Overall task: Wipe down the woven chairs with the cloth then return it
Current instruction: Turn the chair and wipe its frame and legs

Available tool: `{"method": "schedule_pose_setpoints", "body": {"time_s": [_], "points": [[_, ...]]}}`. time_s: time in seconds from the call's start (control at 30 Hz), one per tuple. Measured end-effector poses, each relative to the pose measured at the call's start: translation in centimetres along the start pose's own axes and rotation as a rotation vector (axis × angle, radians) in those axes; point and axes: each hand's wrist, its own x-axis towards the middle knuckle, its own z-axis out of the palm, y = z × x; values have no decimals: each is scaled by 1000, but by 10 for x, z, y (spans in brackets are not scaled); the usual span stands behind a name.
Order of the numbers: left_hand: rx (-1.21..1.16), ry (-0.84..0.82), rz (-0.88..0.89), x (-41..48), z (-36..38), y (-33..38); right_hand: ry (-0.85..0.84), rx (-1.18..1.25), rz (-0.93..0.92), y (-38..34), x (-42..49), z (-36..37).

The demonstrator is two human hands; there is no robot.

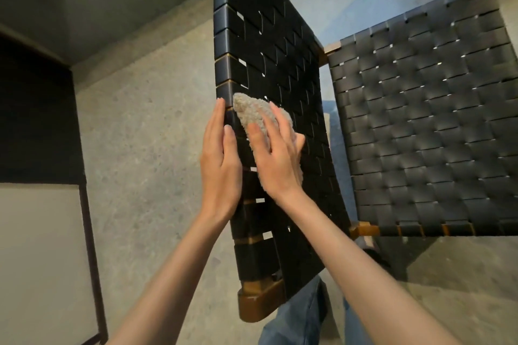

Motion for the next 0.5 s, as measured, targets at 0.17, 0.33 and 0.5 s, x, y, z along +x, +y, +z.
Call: {"method": "schedule_pose_setpoints", "body": {"time_s": [0.17,0.33,0.5], "points": [[127,-8,49,19,3,5,30,-115,-32,8,23,9],[474,-69,142,40,13,9,91,-113,102,51,46,4],[746,-51,144,51,31,9,71,-116,478,113,74,-14]]}}
